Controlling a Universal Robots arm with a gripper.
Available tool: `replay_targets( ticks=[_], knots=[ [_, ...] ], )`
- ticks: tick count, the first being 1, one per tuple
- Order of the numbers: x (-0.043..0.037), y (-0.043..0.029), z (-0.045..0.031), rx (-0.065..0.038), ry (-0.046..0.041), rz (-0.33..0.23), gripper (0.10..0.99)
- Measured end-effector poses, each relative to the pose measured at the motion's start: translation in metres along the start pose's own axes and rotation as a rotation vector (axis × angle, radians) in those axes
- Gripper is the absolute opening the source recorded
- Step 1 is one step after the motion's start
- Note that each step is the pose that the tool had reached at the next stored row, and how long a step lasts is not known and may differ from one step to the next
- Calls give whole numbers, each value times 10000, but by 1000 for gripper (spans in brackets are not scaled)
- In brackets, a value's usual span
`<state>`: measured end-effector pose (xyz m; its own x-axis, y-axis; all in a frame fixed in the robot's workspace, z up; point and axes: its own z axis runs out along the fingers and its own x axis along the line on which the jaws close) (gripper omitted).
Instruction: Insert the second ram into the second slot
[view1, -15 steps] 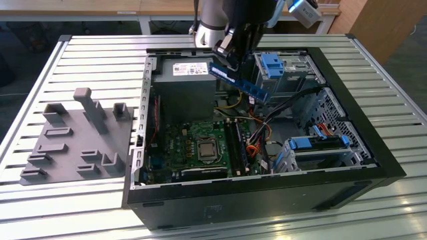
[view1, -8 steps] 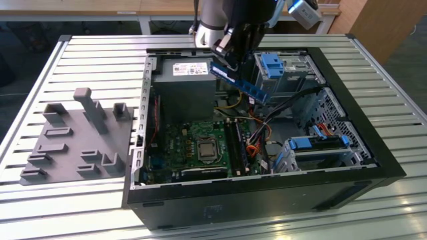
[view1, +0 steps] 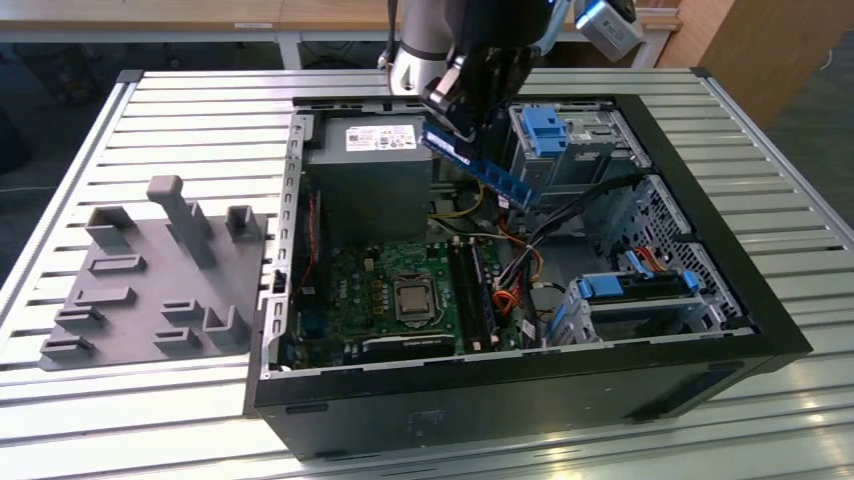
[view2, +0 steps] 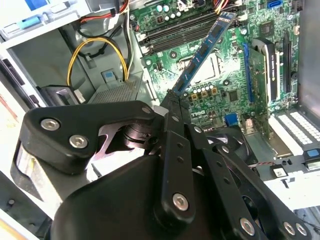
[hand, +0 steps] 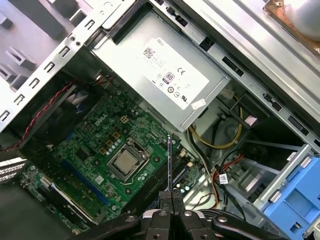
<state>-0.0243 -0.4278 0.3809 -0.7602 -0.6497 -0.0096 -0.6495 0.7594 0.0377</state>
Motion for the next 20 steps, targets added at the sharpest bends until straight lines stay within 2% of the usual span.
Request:
replay_targets(
  ticks=[20],
  knots=[
    [0,0,3,12,-48,1273,114]
  ],
)
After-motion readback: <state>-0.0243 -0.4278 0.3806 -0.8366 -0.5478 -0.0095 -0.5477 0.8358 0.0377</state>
